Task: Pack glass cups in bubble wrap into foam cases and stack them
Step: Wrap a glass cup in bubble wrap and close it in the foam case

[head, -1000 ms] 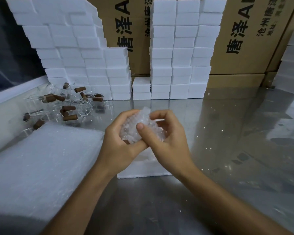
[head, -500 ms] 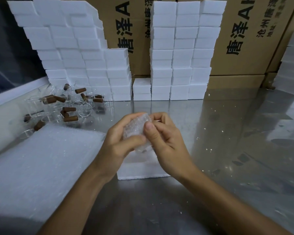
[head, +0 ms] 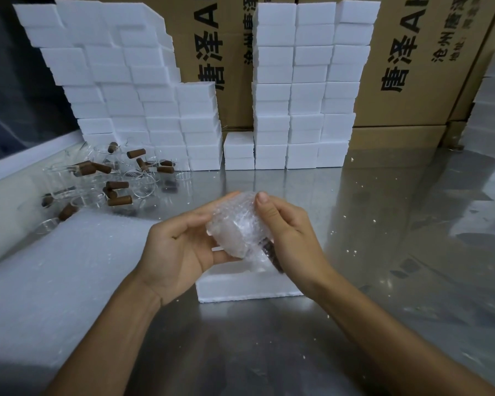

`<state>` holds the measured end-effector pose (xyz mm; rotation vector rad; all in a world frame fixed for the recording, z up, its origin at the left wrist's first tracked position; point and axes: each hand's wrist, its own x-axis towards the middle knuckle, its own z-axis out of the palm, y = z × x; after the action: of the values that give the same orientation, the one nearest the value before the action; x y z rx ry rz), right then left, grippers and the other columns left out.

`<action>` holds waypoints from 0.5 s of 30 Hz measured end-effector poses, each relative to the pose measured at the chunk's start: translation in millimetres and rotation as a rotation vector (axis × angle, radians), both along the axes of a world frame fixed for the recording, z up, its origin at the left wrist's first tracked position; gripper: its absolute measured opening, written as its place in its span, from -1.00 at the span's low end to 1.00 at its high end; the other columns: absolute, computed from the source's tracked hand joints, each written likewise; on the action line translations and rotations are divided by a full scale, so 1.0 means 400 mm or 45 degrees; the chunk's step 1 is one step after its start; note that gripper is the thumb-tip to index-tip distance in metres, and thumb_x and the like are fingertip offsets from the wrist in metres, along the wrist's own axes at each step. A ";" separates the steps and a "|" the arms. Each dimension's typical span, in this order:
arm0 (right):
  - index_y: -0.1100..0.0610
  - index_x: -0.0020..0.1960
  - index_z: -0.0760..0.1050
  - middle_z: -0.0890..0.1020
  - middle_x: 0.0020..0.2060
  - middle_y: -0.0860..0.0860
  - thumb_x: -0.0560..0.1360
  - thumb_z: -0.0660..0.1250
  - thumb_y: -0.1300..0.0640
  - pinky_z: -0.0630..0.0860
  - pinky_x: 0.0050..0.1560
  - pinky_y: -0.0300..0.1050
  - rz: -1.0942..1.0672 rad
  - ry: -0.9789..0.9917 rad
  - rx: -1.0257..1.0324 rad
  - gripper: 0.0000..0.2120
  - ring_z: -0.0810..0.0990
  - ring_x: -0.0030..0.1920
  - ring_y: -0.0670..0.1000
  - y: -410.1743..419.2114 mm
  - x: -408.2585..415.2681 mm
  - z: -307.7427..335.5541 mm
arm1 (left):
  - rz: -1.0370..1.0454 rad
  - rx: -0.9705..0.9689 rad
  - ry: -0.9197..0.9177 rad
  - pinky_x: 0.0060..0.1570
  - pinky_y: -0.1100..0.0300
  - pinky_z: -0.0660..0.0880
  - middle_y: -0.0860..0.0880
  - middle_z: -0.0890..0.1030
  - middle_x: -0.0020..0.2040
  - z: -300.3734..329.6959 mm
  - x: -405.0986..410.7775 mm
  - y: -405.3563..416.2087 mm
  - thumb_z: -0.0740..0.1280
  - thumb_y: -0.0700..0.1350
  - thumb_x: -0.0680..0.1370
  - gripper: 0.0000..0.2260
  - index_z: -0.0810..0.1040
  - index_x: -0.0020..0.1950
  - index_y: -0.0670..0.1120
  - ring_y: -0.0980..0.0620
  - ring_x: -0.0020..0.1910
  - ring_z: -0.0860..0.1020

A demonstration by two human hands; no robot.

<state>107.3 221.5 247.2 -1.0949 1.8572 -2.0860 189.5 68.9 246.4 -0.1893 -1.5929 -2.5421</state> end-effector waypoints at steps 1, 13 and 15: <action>0.27 0.00 0.61 0.66 -0.29 0.03 0.67 0.13 0.02 0.53 -0.30 -0.24 -0.005 -0.054 -0.006 -0.61 0.62 -0.33 -0.08 0.003 0.000 0.002 | -0.002 0.013 -0.015 0.20 -0.27 0.50 -0.25 0.49 0.39 0.000 0.000 0.001 0.20 -0.06 0.48 -0.48 0.45 0.42 -0.22 -0.30 0.34 0.47; 0.20 0.05 0.66 0.71 -0.01 0.20 0.65 0.14 -0.12 0.61 -0.08 -0.04 0.184 -0.656 0.129 -0.55 0.70 -0.06 0.13 0.017 -0.052 -0.004 | 0.162 -0.030 -0.182 -0.10 0.00 0.65 -0.23 0.66 0.14 0.004 -0.003 0.045 0.43 -0.10 0.42 -0.71 0.67 0.11 -0.16 -0.23 0.09 0.65; 0.21 0.08 0.65 0.71 -0.01 0.22 0.65 0.13 -0.12 0.62 -0.13 -0.07 0.217 -0.627 0.159 -0.53 0.70 -0.07 0.13 0.022 -0.058 -0.002 | 0.149 -0.017 -0.204 -0.10 0.00 0.65 -0.24 0.65 0.15 0.007 -0.001 0.048 0.45 -0.10 0.40 -0.67 0.65 0.13 -0.18 -0.24 0.09 0.65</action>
<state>84.3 230.1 246.4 -0.6105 1.5679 -1.8938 189.1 88.2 249.3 0.1059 -1.6229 -2.5128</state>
